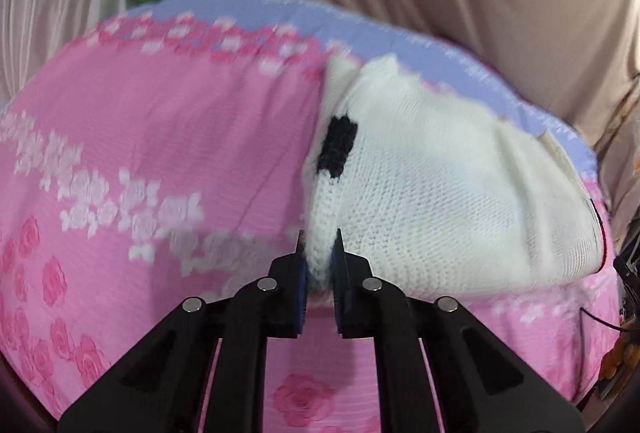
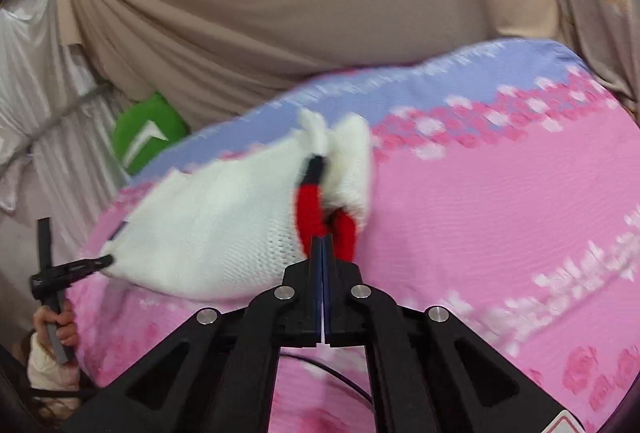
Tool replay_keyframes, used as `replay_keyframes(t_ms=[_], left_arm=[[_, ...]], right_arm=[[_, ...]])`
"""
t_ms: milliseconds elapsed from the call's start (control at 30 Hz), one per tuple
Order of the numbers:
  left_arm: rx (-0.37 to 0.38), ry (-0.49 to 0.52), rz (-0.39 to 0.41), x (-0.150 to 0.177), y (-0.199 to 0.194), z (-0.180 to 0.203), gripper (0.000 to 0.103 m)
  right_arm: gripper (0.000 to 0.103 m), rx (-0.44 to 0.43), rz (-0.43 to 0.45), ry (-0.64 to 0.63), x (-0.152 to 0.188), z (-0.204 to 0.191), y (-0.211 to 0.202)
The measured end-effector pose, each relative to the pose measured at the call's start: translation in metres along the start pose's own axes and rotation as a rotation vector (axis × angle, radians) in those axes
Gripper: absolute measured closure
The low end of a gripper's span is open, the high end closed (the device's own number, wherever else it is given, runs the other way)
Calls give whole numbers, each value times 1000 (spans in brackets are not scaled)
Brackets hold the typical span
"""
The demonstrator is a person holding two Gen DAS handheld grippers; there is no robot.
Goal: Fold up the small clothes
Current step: 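Grasp the sweater side edge with the right gripper and fold it inward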
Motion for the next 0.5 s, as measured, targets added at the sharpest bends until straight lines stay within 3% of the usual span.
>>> replay_keyframes(t_ms=[33, 67, 100, 200, 233, 267, 300, 333, 367, 433, 500], left_arm=[[4, -6, -24, 7, 11, -1, 93], [5, -8, 24, 9, 7, -2, 92], [-3, -1, 24, 9, 3, 0, 90], [30, -33, 62, 0, -22, 0, 82], [36, -27, 98, -9, -32, 1, 72], [46, -23, 144, -22, -45, 3, 63], [64, -24, 178, -34, -52, 7, 49], [82, -23, 204, -47, -55, 11, 39], [92, -18, 222, -64, -53, 19, 36], [97, -10, 210, -91, -34, 34, 36], [135, -38, 140, -113, -1, 49, 36]], right_arm=[[103, 49, -56, 23, 10, 14, 11], [103, 72, -109, 70, 22, 27, 21], [102, 53, -113, 117, 28, 33, 21], [97, -19, -40, 107, 14, 21, 7], [93, -15, -18, 68, 2, 13, 2], [81, -19, -4, 31, -10, 5, 1], [60, -37, 14, -6, -26, -5, 3], [48, -58, 27, -34, -40, -13, 9], [38, -81, 38, -71, -57, -23, 21], [36, -81, 25, -130, -80, -36, 50], [27, -55, 0, -152, -98, -41, 87]])
Point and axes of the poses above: each gripper's, at about its wrist camera, not at the fingertips, and y roughly the way its jaws point, z to its right, x to its underside, the point moved 5 cm from there along y, roughly the way its jaws point, and after that the axes turned 13 degrees about -x, right-handed, at the moved point
